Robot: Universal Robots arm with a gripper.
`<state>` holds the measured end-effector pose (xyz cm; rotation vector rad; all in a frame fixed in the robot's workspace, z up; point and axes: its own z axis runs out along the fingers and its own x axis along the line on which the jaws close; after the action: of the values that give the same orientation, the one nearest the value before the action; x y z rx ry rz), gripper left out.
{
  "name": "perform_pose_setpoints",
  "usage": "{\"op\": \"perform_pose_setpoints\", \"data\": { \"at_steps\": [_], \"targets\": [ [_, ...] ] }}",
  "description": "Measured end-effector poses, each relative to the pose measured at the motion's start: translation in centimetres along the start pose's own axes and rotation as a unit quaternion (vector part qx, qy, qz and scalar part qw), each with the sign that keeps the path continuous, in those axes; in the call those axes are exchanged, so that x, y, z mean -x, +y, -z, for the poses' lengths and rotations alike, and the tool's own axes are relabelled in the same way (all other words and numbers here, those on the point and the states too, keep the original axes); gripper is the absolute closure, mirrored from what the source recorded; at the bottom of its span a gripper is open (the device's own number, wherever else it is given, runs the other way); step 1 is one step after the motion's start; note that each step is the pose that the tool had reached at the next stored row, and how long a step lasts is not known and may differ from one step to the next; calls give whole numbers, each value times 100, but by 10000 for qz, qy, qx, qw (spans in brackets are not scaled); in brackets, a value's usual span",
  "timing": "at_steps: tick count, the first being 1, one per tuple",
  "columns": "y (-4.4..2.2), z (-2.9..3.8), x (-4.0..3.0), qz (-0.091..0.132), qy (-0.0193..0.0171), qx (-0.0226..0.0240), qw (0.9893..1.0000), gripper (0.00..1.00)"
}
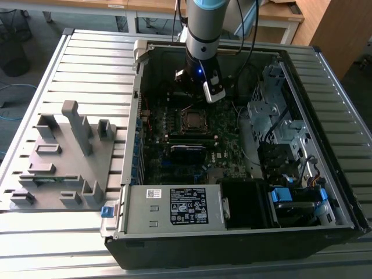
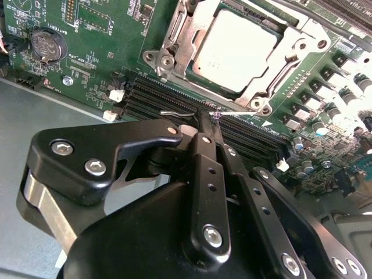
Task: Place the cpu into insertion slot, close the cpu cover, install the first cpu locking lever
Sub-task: 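Close the cpu cover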
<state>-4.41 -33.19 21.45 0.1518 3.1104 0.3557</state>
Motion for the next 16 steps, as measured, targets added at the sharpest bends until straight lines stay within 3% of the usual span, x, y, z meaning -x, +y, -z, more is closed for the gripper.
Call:
{"op": "perform_pose_setpoints", "data": {
  "at_steps": [11,16],
  "targets": [
    [-2,-31,1,0,0,0,10000,90],
    [-4,-45,1,-6,-5,-34,10000,90]
  ]
}}
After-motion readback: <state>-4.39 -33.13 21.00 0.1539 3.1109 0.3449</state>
